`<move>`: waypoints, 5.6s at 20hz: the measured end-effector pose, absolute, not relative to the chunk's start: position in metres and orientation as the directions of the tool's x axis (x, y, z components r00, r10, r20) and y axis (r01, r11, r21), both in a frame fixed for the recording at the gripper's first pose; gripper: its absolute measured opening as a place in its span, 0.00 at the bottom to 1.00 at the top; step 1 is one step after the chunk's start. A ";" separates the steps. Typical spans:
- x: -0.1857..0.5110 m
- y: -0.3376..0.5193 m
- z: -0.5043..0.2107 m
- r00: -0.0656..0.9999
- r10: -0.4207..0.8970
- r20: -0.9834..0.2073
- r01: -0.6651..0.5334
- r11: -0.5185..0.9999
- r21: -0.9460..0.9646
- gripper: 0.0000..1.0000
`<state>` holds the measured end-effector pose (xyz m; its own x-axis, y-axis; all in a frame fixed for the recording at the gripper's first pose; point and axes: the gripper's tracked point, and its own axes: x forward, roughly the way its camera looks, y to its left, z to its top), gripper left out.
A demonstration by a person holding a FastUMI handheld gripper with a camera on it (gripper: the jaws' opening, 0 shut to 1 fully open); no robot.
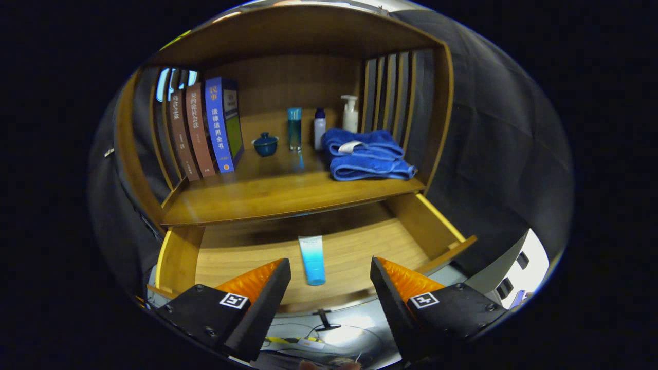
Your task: Pull open the drawer, take out the items inside it, and place them on the countertop above the cabinet.
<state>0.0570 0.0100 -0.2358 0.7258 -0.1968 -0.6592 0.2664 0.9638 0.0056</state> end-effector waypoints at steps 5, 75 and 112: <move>0.084 0.015 -0.300 0.497 -0.172 -0.851 0.250 0.967 -0.050 0.98; 0.246 0.076 -0.234 0.590 0.072 -0.804 -0.011 0.997 0.082 0.88; -0.052 0.007 -0.131 0.996 -0.078 -0.036 0.078 0.997 0.003 0.99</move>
